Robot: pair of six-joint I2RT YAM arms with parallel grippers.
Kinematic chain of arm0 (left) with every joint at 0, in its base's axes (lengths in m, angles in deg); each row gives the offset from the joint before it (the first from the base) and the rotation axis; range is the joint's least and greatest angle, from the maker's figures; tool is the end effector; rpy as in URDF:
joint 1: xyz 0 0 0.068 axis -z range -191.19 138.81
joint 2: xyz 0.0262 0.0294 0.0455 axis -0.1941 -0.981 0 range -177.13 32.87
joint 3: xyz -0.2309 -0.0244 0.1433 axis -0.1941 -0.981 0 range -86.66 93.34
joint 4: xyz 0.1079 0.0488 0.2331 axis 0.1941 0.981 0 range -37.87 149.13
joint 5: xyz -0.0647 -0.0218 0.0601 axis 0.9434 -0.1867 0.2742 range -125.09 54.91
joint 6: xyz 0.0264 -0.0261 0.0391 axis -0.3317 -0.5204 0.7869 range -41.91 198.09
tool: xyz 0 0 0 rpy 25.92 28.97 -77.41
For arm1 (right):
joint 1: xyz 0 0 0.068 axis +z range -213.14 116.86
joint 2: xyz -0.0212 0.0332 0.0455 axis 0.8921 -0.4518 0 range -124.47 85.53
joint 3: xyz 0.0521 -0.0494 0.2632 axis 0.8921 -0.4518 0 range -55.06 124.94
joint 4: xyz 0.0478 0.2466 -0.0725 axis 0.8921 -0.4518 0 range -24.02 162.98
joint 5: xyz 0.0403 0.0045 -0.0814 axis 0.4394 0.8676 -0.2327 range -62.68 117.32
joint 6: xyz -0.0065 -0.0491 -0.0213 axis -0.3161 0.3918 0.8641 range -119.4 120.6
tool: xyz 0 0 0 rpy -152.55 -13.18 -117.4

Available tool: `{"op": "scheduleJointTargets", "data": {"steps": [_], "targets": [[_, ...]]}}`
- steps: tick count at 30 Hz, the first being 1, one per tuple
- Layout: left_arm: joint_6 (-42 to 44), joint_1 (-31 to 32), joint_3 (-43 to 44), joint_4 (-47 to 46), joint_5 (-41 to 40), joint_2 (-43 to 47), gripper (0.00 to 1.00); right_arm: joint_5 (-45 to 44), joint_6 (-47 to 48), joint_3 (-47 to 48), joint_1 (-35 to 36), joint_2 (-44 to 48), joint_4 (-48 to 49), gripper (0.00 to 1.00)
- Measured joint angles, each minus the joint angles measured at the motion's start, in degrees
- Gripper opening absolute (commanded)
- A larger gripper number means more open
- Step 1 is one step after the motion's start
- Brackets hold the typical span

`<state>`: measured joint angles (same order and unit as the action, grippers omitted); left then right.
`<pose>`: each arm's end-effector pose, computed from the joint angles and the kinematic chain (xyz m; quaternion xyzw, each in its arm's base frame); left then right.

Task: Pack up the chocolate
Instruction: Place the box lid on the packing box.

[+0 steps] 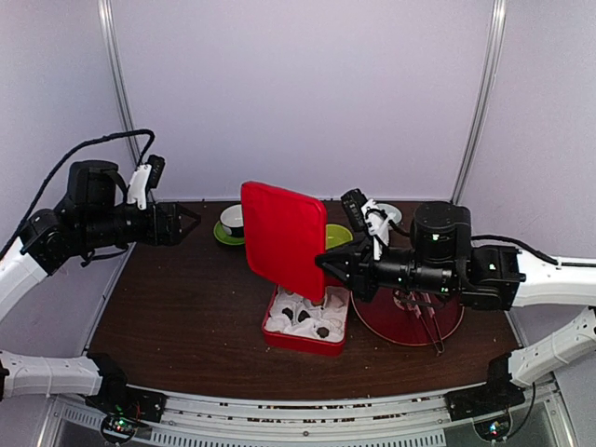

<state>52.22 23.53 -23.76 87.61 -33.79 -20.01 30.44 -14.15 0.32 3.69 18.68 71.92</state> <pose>0.1561 -0.1091 0.3785 0.0713 0.8425 -0.2775 0.4561 0.1066 0.2538 0.3426 -0.3576 0.6931 0.4246 0.4597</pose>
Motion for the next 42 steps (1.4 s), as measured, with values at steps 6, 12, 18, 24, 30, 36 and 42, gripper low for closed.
{"op": "scheduleJointTargets", "data": {"steps": [6,12,18,24,30,36,42], "targets": [[-0.6,0.0,-5.1,-4.6,3.3,0.0,0.89,9.9,-9.9,-3.3,-6.7,-1.3,4.7,0.0],[-1.5,0.0,-10.0,-8.6,6.7,-0.3,0.91,21.0,-18.6,-3.4,-12.1,-5.2,7.7,0.0],[-3.5,0.0,-11.3,-10.3,9.2,-4.3,0.91,27.7,-25.8,-4.4,-13.5,-8.5,11.3,0.0],[-4.7,-0.6,-12.1,-11.5,9.7,-7.0,0.91,28.5,-30.2,-5.7,-14.1,-10.2,13.0,0.0],[-5.8,-0.7,-15.2,-14.8,12.2,-8.7,0.87,29.5,-34.6,-8.0,-15.1,-12.9,15.4,0.0],[-7.1,-0.7,-18.4,-17.5,16.0,-14.3,0.8,29.9,-39.6,-11.4,-16.6,-13.4,19.3,0.0],[-7.7,-0.7,-18.5,-20.7,19.8,-19.0,0.76,31.2,-44.1,-14.5,-18.1,-15.0,23.7,0.0]]}}
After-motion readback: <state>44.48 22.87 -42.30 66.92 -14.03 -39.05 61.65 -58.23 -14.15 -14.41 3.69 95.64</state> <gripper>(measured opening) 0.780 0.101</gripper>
